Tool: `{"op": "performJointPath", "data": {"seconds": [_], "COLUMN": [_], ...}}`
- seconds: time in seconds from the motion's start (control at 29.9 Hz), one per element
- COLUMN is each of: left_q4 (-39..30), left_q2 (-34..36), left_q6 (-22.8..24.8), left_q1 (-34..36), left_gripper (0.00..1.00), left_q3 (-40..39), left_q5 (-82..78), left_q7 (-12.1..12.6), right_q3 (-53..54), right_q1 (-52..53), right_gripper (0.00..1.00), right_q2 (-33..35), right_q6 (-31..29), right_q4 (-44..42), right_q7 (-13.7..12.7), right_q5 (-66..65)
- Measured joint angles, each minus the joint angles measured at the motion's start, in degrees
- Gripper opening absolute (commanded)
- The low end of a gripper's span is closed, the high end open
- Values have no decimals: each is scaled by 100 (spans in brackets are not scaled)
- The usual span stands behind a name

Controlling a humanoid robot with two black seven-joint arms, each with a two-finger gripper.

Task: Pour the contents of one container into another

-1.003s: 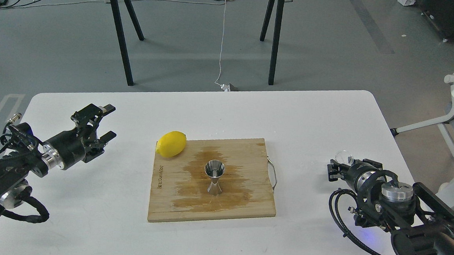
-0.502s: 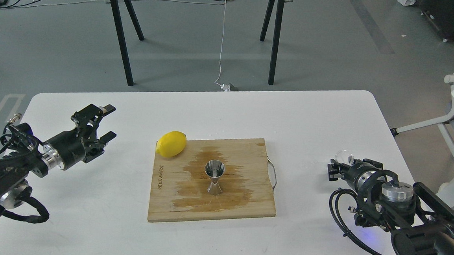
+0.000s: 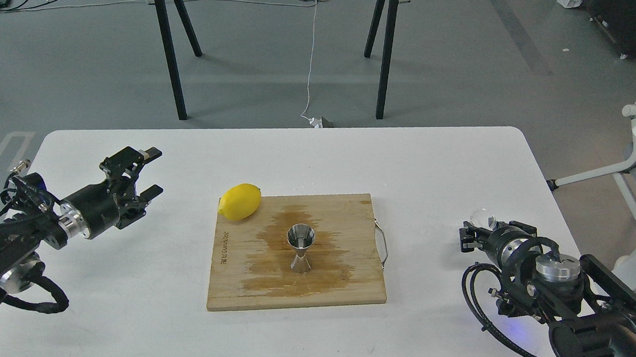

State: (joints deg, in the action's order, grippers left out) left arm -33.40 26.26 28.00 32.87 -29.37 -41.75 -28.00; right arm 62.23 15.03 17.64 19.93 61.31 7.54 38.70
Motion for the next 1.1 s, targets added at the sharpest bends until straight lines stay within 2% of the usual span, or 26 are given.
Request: {"op": "performJointPath", "data": {"seconds": [0.27,0.37,0.47,0.6,0.67,0.77,0.87,0.94,1.0,1.07,1.1], "left_q4": [0,0,0,0,0,0,0,0,0,0,0], "left_q2": [0,0,0,0,0,0,-6,-7,-7,-7,-7], "left_q6": [0,0,0,0,0,0,0,0,0,0,0], "left_q1": [0,0,0,0,0,0,0,0,0,-3,-3], "left_gripper": [99,99,99,99,99,99,99,99,99,99,99], "left_q3": [-3,-6,-7,-8,-7,-8,-8,-7,-8,-8,-8], "left_q5": [0,0,0,0,0,0,0,0,0,0,0], "left_q7": [0,0,0,0,0,0,0,0,0,0,0], "right_q3": [0,0,0,0,-2,-17,-20,-26,-29,-29,-28], "right_q1": [0,0,0,0,0,0,0,1,2,3,3], "right_gripper": [92,85,69,30,17,3,3,16,24,39,43], "right_q2": [2,2,2,4,12,18,22,27,33,36,36], "right_q6": [1,1,1,-13,-33,-54,-56,-58,-59,-59,-59], "right_q4": [4,4,8,12,13,20,26,41,56,79,86], "right_q7": [2,9,14,24,32,33,32,30,29,28,28], "right_q5": [-3,-3,-5,-13,-27,-128,-232,-259,-270,-274,-274]}}
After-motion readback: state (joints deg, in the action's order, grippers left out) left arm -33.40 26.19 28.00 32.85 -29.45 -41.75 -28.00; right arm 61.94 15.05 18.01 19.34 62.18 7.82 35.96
